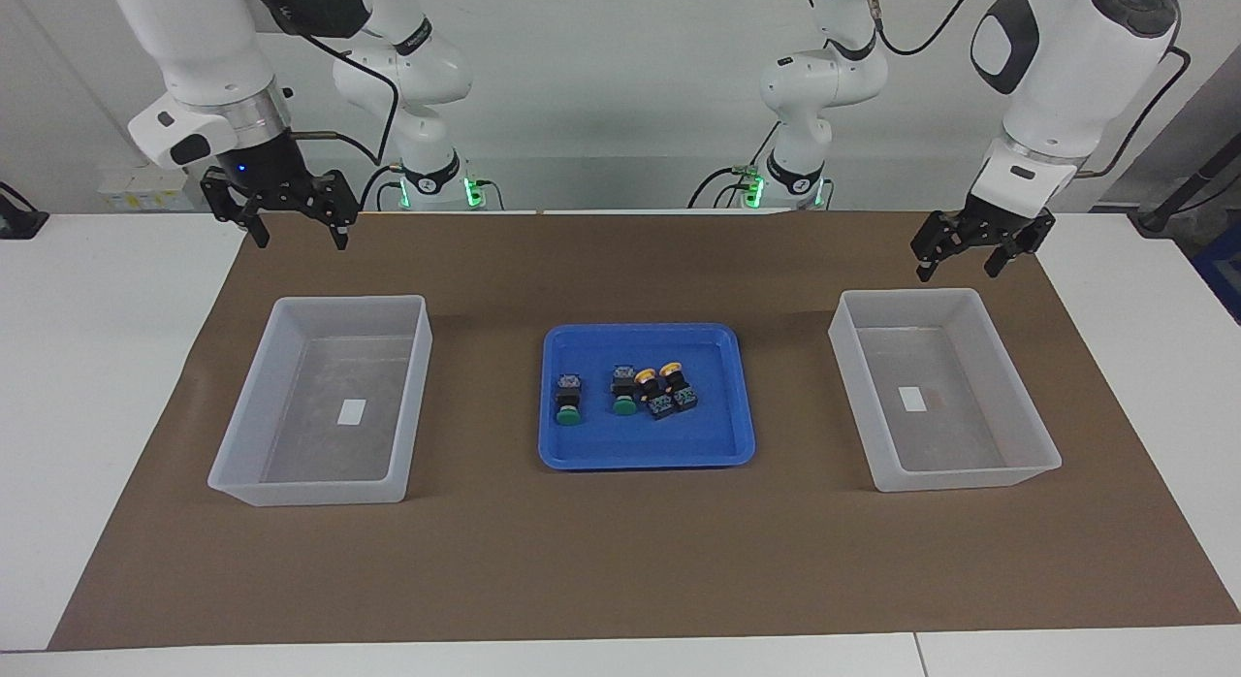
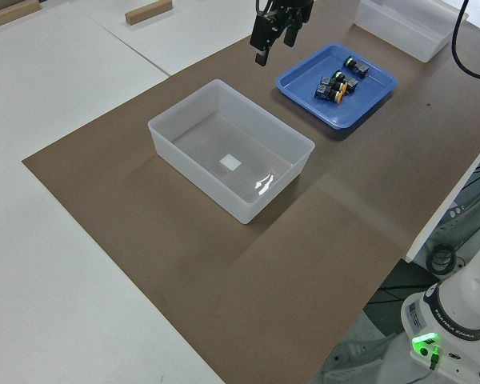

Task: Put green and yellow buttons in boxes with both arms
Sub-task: 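Move the left gripper from its bin over the blue tray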

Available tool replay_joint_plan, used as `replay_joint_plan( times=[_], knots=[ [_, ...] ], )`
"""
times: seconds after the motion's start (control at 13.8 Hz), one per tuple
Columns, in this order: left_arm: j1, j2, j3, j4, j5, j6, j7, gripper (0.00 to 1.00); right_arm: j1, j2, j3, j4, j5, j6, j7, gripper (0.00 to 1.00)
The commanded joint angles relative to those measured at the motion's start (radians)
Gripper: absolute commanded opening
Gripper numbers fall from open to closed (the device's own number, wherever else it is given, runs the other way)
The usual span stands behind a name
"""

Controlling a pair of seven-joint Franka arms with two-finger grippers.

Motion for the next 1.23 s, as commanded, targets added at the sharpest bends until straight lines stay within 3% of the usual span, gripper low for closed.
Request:
replay_joint_plan(
  times=[0.0, 0.36, 0.58, 0.94, 1.16],
  knots=[
    [-0.012, -0.015, 0.006, -0.031, 0.016, 0.042, 0.009, 1.0, -0.006, 0.008, 0.007, 0.012, -0.006, -0.004, 0.03, 1.0],
    [-0.043, -0.015, 0.002, -0.083, 0.012, 0.1, -0.035, 1.0, -0.009, 0.003, 0.007, 0.004, 0.039, -0.01, 0.084, 1.0],
    [-0.106, 0.01, 0.001, -0.147, 0.011, 0.22, -0.168, 1.0, -0.007, -0.003, 0.007, -0.004, 0.039, -0.011, 0.089, 1.0],
    [-0.233, 0.112, 0.001, -0.201, 0.002, 0.399, -0.36, 1.0, -0.006, -0.003, 0.007, -0.005, 0.039, -0.007, 0.09, 1.0],
    [-0.288, 0.102, -0.001, -0.304, -0.055, 0.524, -0.392, 1.0, -0.006, -0.004, 0.007, -0.005, 0.039, -0.013, 0.086, 1.0]
  ],
)
